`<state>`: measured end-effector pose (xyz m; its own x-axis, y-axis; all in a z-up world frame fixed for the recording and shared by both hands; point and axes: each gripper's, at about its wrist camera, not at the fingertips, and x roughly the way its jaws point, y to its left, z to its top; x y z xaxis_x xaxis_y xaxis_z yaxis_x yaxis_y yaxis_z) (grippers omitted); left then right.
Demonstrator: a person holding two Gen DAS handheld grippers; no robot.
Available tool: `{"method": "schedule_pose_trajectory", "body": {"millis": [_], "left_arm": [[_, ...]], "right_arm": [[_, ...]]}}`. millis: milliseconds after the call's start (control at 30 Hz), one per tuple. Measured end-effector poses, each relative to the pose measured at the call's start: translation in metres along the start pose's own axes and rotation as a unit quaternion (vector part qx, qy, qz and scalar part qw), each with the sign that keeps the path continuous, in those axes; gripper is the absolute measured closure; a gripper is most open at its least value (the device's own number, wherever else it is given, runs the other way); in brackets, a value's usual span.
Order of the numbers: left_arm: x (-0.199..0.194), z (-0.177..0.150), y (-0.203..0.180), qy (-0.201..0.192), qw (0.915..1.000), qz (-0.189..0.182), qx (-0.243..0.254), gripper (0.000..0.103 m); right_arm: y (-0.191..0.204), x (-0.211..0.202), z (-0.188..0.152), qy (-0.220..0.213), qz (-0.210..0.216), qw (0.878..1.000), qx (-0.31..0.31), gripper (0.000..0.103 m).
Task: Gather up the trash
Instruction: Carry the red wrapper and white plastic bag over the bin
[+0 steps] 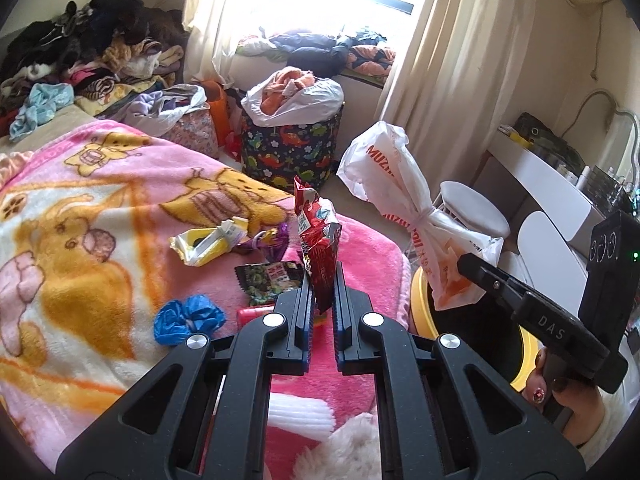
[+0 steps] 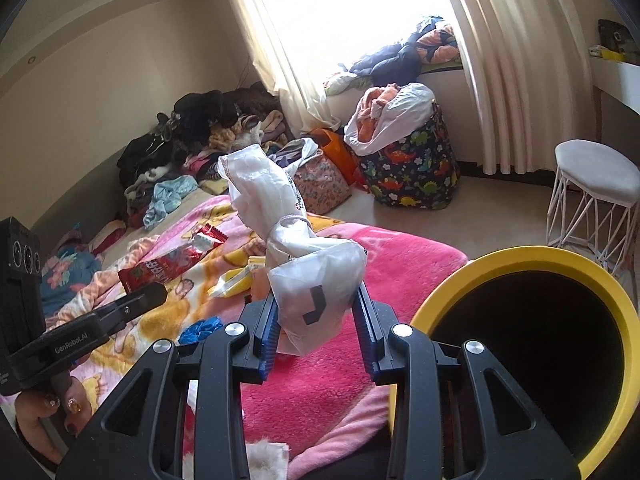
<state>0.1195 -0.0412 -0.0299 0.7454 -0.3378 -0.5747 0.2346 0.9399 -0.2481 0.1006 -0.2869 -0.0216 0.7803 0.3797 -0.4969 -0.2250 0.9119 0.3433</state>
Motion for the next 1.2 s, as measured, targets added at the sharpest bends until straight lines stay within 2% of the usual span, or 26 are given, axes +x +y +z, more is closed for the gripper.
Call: {"method": "schedule_pose_trajectory", "body": {"millis": [1200], "left_arm": [[0.019, -0.009, -0.075, 0.015, 0.9973, -0.045, 0.056, 0.099]], "right_arm": [[-0.065, -0.055, -0.007, -0.037, -0.064, 0.994, 0.081, 0.071]]}}
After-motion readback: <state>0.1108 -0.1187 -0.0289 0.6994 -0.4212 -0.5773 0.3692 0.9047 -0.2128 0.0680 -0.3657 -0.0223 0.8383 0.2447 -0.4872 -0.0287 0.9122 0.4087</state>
